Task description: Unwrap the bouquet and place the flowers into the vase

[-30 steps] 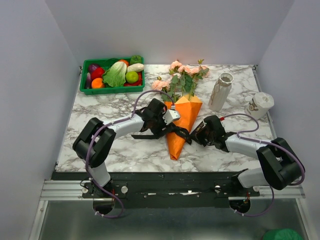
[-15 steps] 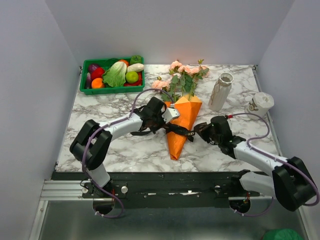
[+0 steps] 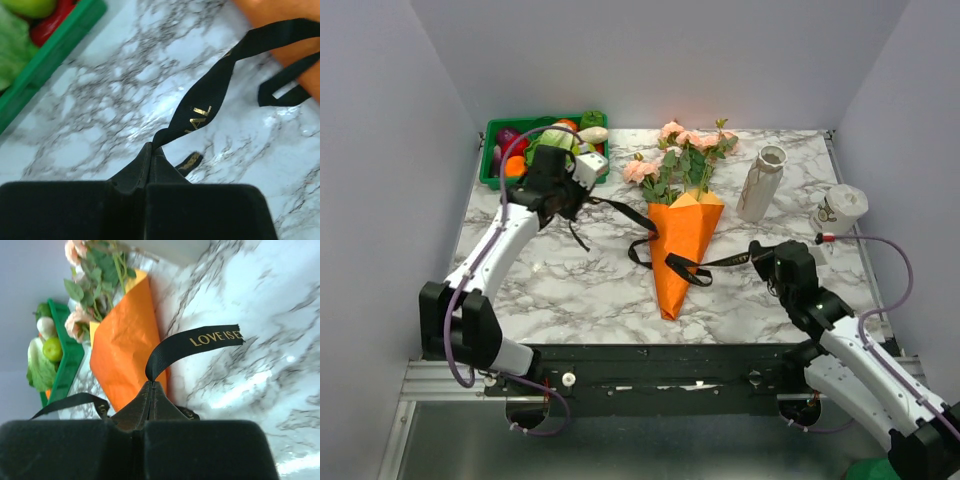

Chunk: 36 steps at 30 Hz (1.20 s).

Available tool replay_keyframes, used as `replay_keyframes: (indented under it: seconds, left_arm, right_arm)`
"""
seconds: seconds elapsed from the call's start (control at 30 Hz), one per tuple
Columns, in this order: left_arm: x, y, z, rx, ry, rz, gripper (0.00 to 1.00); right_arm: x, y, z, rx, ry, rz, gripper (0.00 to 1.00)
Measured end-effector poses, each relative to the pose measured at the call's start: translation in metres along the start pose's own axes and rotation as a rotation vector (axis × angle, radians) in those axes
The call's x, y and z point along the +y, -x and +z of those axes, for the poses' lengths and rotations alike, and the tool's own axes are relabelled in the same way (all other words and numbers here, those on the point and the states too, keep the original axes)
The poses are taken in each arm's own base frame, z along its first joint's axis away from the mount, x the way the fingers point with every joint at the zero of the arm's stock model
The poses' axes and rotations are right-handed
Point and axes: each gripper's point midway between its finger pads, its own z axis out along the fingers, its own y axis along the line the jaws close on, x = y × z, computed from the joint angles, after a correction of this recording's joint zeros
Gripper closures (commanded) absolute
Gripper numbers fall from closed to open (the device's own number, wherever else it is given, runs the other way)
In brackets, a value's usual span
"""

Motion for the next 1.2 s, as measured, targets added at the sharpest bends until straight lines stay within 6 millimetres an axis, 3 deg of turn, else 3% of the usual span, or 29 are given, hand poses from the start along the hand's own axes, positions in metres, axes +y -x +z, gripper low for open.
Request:
replay_keyframes:
  seconds: [0.07,0.13,0.27,0.3,0.37,0.4,0.43,0.47,0.57,0.67,0.77,0.9,0.97,1.07,1.2]
  left_arm:
    - [0.034,-0.004,-0.03,-0.03,0.086,-0.055,1.0]
    - [0.052,-0.01,-0.05,-0.039,0.14,-0.089,1.0]
    - [0.104,-0.032,-0.094,-0.05,0.31,-0.187,1.0]
    - [0.117,-0.04,-0.103,-0.044,0.355,-0.215,0.98]
    - [0.135,-0.055,-0.115,-0.023,0.425,-0.264,0.61]
    - [0.139,-0.06,-0.118,-0.016,0.437,-0.278,0.17]
    - [0.14,-0.065,-0.12,-0.003,0.438,-0.292,0.01]
    - [0.139,-0.067,-0.121,0.002,0.429,-0.307,0.01]
    - [0.124,-0.056,-0.122,-0.011,0.338,-0.316,0.01]
    - [0.102,-0.019,-0.122,-0.071,0.226,-0.263,0.01]
    - [0.059,0.032,-0.117,-0.16,0.073,-0.153,0.01]
    - [-0.001,0.074,-0.101,-0.233,-0.134,-0.057,0.01]
    - [-0.021,0.083,-0.084,-0.23,-0.214,-0.035,0.01]
    - [-0.042,0.089,-0.044,-0.188,-0.327,-0.015,0.01]
    - [-0.067,0.084,0.02,-0.123,-0.514,0.02,0.01]
  right_arm:
    - [-0.001,0.016,-0.008,-0.051,-0.006,-0.001,0.99]
    - [0.0,0.035,-0.017,-0.112,-0.013,0.007,0.99]
    - [0.003,0.076,-0.04,-0.242,-0.048,0.023,0.99]
    - [0.004,0.086,-0.046,-0.273,-0.061,0.023,0.95]
    - [0.007,0.106,-0.058,-0.334,-0.085,0.018,0.6]
    - [0.009,0.113,-0.063,-0.359,-0.092,0.015,0.45]
    - [0.01,0.119,-0.067,-0.379,-0.103,0.003,0.26]
    - [0.01,0.125,-0.07,-0.396,-0.116,-0.013,0.2]
    - [0.013,0.134,-0.073,-0.414,-0.153,-0.079,0.08]
    - [0.017,0.134,-0.068,-0.397,-0.19,-0.15,0.06]
    - [0.023,0.129,-0.06,-0.349,-0.211,-0.248,0.03]
    - [0.033,0.11,-0.045,-0.25,-0.175,-0.37,0.02]
    - [0.038,0.102,-0.041,-0.213,-0.151,-0.418,0.03]
    - [0.044,0.091,-0.037,-0.169,-0.108,-0.469,0.03]
    - [0.051,0.082,-0.037,-0.146,-0.028,-0.513,0.05]
